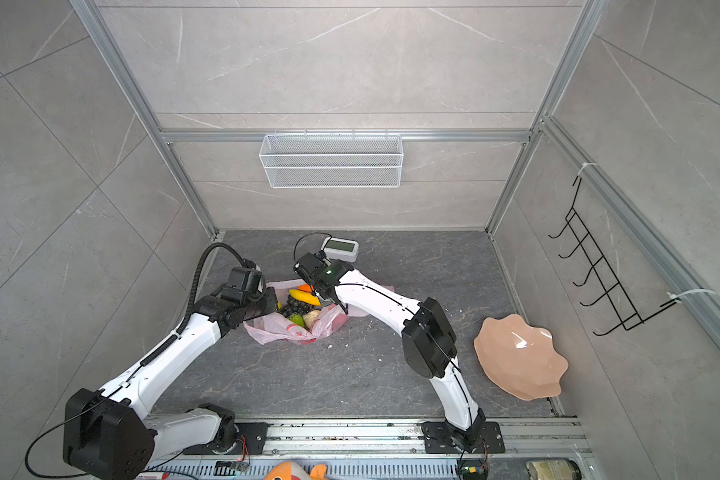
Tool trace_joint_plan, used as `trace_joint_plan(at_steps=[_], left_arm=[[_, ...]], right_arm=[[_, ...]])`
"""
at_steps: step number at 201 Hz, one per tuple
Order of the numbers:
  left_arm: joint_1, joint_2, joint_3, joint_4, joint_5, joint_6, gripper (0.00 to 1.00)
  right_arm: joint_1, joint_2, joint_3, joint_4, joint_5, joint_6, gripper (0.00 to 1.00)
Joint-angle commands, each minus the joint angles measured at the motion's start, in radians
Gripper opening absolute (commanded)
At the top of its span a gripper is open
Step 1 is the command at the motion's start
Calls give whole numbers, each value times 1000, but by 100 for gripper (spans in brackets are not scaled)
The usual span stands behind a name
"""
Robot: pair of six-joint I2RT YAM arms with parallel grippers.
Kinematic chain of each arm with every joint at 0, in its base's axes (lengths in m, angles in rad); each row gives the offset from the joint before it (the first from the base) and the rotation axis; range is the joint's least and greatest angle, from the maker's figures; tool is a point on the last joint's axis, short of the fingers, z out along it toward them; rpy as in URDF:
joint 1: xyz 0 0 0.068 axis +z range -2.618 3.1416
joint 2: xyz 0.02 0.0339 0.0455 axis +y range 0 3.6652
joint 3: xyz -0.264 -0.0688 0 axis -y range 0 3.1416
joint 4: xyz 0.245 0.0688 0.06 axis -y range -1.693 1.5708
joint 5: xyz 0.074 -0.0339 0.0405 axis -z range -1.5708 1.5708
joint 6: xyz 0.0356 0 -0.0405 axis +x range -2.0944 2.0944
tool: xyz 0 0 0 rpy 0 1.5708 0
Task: Take the fake fruits out of the plastic bag
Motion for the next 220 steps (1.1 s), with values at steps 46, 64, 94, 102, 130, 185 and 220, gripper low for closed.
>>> trace_joint_plan(at_steps=[46, 64, 94, 102, 130, 185, 220], left_arm=[[100, -44, -50, 86, -33, -25, 3], [145, -41, -19, 110, -23, -16, 2], [272, -41, 30, 176, 85, -39, 2], [282, -37, 41, 183, 72, -32, 2], [319, 34, 56, 179, 97, -34, 2], [328, 202, 37, 226, 241, -13, 4], [317, 196, 33, 209, 273, -10, 37]], right_arm=[[-221, -374, -431, 585, -487, 199, 5], [-288, -441, -482, 693, -583, 274, 0], [-401, -519, -575, 876, -733, 420, 0], [-424, -536, -609, 920, -758, 451, 0], [-442, -554, -698, 961, -777, 454, 0], [-443, -527, -909, 1100, -809, 477, 0], [-440, -546, -932, 1079, -789, 450, 0]])
